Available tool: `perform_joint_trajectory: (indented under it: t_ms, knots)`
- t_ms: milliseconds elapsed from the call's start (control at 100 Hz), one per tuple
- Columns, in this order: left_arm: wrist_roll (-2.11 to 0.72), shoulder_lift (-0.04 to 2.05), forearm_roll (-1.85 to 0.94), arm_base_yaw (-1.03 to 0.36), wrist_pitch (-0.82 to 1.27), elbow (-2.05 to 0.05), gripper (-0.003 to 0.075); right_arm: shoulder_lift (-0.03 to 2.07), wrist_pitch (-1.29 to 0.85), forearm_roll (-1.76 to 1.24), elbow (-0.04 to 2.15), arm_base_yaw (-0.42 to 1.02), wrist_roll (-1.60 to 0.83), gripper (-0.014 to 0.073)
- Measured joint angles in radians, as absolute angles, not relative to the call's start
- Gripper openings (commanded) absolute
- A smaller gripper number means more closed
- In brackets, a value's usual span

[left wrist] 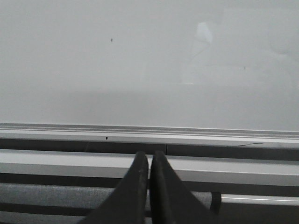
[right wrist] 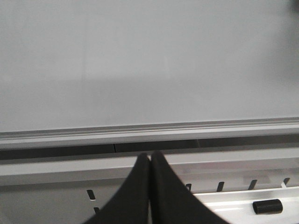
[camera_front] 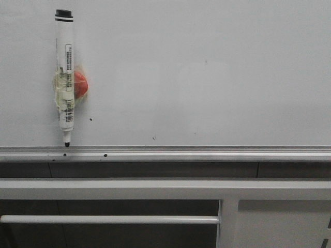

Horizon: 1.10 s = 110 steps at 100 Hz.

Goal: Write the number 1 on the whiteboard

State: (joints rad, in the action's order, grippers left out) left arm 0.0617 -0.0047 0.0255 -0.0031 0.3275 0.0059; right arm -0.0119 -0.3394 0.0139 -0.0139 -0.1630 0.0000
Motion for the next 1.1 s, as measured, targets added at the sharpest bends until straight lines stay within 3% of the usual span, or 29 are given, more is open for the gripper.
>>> perform_joint_trajectory:
  t_ms: [160,410,1100]
  knots:
    - [0.062,-0.005,0.006,-0.003,0.223,0.006,-0.0020,-0.012,-0.305,0.014,-0.016,-0.163,0.000,-0.0064]
    - [0.062,-0.005,-0.007,-0.003,0.000,0.006,-0.0020,-0.012,-0.029,0.013,-0.016,-0.163,0.000,-0.0064]
    - [0.062,-0.005,-0.013,-0.003,-0.009,0.006,-0.0020,-0.012,0.184,-0.008,-0.016,-0.163,0.015,-0.0064]
